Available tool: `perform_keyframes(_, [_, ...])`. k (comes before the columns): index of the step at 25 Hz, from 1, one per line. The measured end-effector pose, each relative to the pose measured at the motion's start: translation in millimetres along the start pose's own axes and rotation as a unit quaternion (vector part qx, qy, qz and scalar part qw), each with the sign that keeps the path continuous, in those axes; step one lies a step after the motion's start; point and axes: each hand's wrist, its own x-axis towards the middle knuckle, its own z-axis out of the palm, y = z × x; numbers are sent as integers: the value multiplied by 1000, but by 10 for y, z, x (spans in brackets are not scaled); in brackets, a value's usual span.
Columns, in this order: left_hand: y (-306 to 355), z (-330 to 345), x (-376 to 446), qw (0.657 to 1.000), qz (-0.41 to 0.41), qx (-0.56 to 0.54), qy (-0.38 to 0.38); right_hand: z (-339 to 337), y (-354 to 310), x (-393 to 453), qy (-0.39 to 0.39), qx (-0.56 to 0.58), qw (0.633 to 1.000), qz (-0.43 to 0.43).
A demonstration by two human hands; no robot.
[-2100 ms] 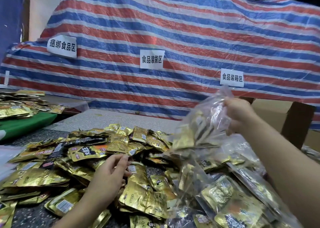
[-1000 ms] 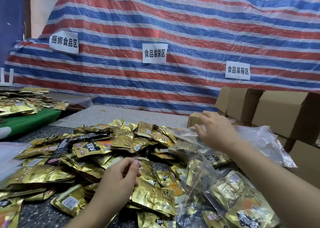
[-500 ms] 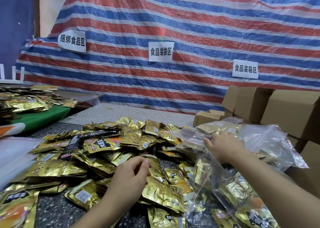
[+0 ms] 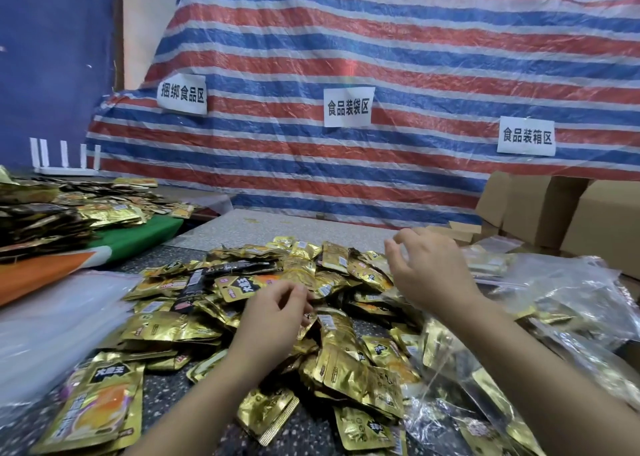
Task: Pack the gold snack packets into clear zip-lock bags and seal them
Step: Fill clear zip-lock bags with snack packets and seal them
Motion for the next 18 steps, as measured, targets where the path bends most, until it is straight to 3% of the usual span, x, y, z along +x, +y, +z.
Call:
perform_keyframes(4, [-88, -400, 256, 993, 6, 110, 41, -77, -300, -99, 50, 158, 986, -25])
perform_keyframes(7, [-265, -794, 504, 965, 1, 241, 100, -88, -395, -169, 74, 235, 969, -14])
perform_keyframes(12, [-763, -1416, 740, 874, -68, 466, 120, -48, -458, -260, 74, 258, 963, -27])
perform_keyframes(18, [-1214, -2038, 833, 806, -177, 558, 83, 55, -483, -339, 25, 279, 960, -20])
